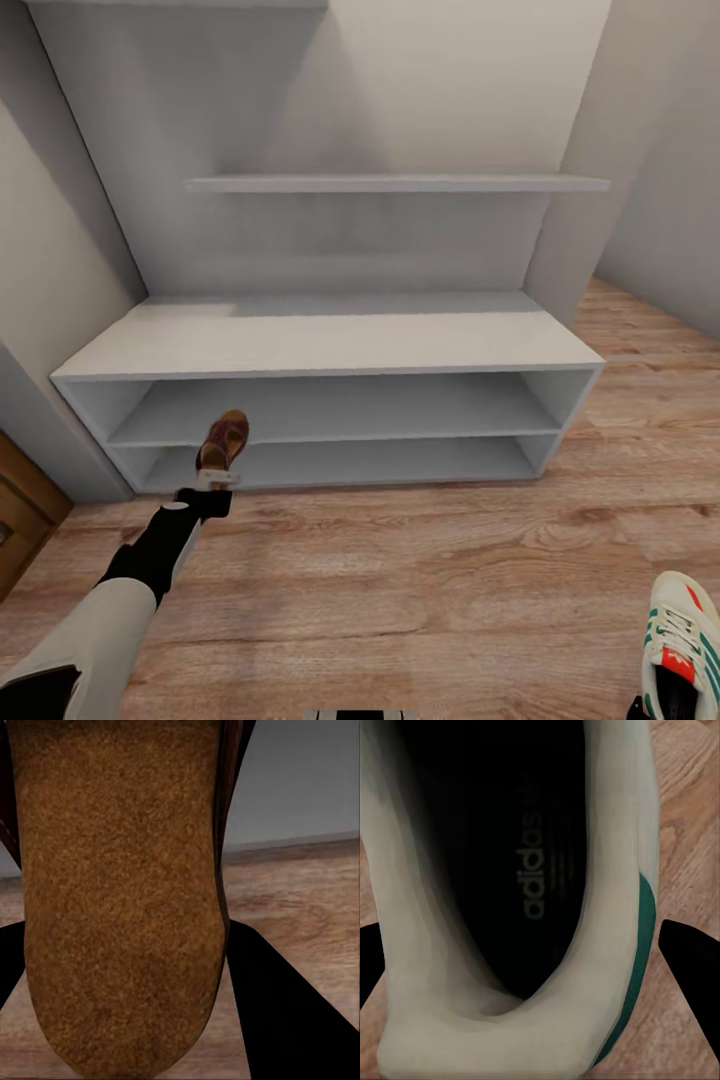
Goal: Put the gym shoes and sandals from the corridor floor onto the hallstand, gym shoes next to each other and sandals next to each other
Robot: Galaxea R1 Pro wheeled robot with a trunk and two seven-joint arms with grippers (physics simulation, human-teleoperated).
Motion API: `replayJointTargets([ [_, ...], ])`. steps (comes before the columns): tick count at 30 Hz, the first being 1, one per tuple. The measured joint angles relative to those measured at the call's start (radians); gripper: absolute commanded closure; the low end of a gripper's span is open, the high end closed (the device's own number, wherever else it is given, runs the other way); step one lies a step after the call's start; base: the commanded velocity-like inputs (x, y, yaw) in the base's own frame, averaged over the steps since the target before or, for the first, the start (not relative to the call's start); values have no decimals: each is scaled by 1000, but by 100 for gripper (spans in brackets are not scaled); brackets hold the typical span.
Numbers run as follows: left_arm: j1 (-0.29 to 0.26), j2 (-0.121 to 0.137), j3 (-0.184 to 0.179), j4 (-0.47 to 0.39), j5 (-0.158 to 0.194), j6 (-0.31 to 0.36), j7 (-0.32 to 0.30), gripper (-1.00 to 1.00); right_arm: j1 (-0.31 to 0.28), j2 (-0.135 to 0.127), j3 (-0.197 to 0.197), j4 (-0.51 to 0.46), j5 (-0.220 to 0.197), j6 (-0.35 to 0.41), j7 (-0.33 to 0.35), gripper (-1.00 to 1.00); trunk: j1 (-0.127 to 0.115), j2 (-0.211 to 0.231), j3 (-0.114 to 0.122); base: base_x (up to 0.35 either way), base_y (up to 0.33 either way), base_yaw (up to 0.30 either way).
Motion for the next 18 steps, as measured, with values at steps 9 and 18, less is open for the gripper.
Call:
replayJointTargets([
  [9, 13, -3, 0, -40, -2, -1, 73, 100, 0, -4, 4, 1, 4, 0, 1, 100, 0, 0, -2, 0, 0, 0],
  [18, 13, -10, -9, -41, -6, 1, 205, 100, 1, -4, 4, 1, 4, 0, 1, 100, 0, 0, -2, 0, 0, 0],
])
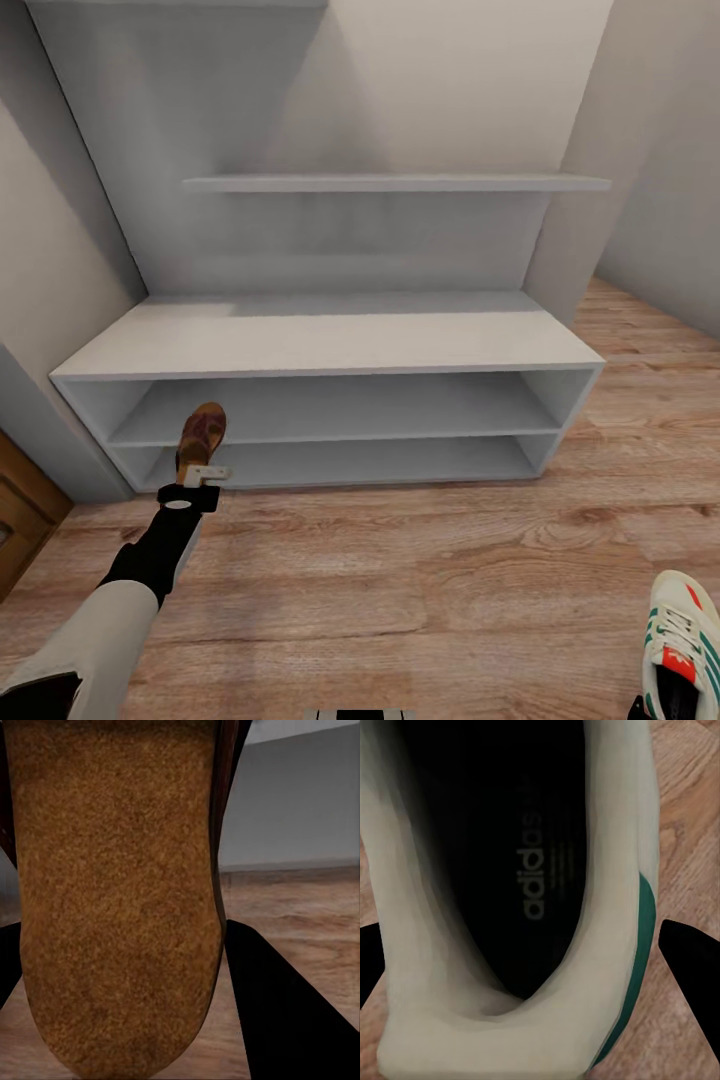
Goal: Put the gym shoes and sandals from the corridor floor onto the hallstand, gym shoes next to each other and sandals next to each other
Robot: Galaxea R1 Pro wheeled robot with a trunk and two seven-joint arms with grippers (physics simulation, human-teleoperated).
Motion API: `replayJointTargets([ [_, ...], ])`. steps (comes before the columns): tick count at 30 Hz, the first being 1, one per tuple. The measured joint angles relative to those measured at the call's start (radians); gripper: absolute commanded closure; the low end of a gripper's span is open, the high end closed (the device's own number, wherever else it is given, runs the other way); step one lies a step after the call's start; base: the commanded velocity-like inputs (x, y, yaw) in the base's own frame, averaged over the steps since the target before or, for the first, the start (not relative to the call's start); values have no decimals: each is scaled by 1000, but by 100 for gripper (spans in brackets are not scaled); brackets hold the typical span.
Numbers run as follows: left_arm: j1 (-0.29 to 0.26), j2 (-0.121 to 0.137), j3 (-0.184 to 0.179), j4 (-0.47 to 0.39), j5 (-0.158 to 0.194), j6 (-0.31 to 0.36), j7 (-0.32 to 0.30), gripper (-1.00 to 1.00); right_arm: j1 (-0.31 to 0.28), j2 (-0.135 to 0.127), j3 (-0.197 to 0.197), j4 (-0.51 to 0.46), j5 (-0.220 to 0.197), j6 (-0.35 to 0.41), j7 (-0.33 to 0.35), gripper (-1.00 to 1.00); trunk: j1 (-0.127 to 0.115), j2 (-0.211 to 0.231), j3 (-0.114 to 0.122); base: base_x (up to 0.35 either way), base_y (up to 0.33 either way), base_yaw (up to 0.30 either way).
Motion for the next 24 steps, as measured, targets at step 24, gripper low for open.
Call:
replayJointTargets([
  [24, 0, 0, 8, 15, 13, 0, 27, 100, 0, -2, -2, -1, -2, -1, 0, 100, 0, 0, 0, 237, 36, 0],
])
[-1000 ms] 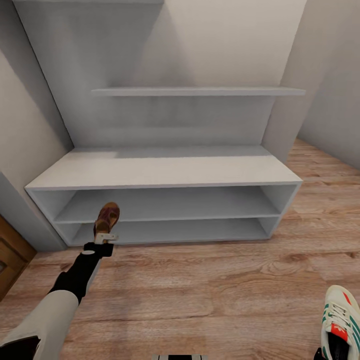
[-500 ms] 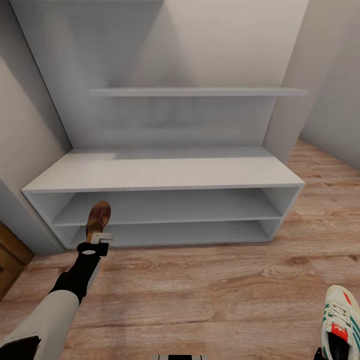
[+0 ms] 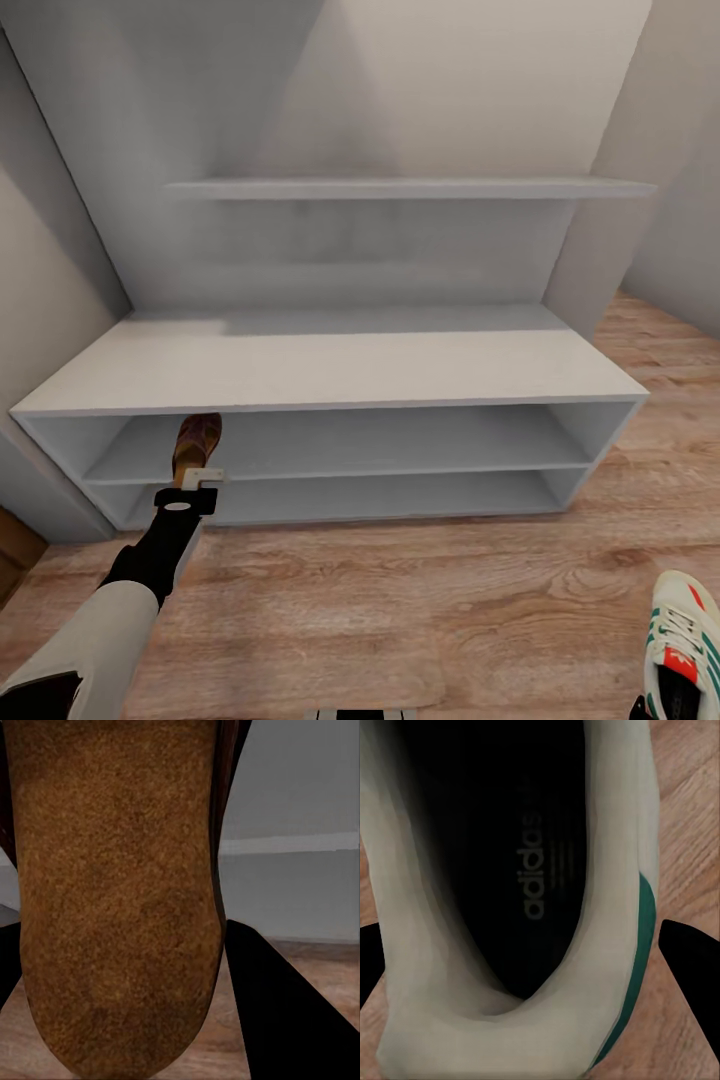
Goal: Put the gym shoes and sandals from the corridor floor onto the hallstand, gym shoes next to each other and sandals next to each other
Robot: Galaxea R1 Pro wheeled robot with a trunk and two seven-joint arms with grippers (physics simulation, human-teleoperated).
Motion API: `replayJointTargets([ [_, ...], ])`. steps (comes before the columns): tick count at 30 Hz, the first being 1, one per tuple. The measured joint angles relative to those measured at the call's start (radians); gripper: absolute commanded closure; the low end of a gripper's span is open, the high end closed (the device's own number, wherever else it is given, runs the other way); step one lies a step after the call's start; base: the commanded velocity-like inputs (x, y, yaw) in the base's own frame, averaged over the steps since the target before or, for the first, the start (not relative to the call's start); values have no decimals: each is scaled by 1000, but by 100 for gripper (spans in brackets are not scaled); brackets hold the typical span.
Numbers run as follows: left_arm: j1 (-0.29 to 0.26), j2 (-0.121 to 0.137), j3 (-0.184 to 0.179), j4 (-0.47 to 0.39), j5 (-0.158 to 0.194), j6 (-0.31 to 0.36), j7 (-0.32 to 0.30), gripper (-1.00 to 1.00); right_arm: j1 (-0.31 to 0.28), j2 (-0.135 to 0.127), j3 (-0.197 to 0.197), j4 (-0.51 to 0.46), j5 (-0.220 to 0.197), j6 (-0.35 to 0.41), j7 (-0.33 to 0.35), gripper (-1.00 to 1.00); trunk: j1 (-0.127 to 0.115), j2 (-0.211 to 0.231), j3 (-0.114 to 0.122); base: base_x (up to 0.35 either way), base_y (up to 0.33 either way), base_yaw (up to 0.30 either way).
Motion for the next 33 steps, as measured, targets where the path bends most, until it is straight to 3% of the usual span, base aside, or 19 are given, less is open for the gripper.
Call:
replayJointTargets([
  [33, 0, 0, 2, 0, 0, 0, 0, 100, 0, -1, -1, 0, 0, 0, 0, 100, 0, 0, 0, 171, 2, 0],
])
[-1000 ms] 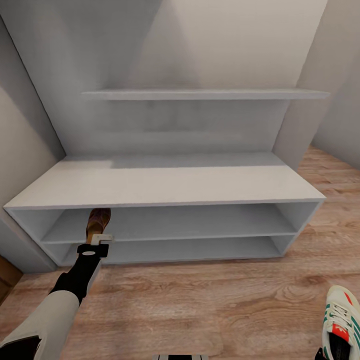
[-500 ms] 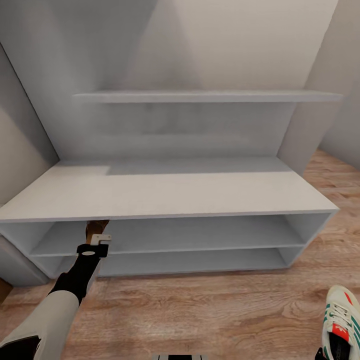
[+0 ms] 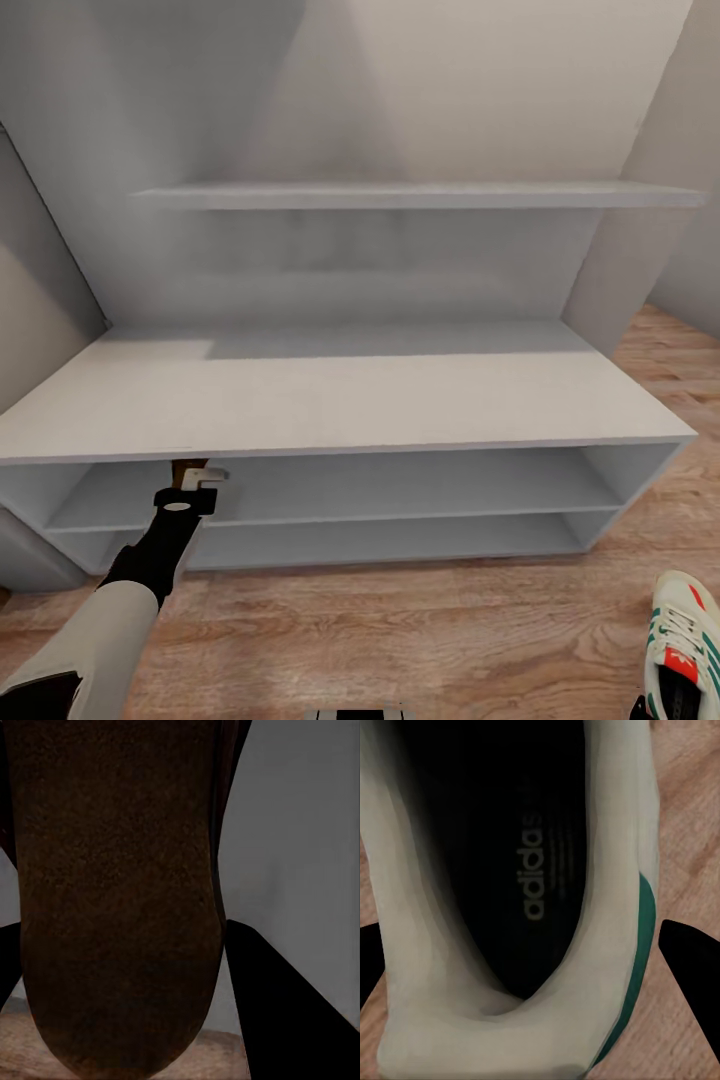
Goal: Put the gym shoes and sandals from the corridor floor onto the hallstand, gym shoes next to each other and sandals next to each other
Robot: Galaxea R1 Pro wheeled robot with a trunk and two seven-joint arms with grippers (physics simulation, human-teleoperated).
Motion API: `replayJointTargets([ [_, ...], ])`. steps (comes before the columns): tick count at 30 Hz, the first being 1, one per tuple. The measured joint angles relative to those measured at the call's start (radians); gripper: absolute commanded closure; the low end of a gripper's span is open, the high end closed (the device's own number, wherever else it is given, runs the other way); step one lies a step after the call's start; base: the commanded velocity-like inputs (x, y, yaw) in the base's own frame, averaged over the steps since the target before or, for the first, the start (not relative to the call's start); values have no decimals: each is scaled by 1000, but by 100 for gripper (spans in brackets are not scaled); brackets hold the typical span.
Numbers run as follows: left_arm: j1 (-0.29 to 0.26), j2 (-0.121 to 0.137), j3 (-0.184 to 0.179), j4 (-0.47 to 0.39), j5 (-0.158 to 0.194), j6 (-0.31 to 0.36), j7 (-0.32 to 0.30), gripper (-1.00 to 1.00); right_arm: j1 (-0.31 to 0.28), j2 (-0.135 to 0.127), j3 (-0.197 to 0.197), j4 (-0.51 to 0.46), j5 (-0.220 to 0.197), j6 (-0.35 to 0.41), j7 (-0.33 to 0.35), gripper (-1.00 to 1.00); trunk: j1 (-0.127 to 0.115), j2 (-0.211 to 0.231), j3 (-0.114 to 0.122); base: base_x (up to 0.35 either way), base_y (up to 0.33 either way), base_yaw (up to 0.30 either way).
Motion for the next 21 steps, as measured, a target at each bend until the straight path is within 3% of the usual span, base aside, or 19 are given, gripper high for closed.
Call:
replayJointTargets([
  [21, 1, 2, 0, 0, 0, -1, 0, 100, -1, 0, 0, 0, 0, 1, 0, 100, 0, 0, 0, 98, 0, 0],
])
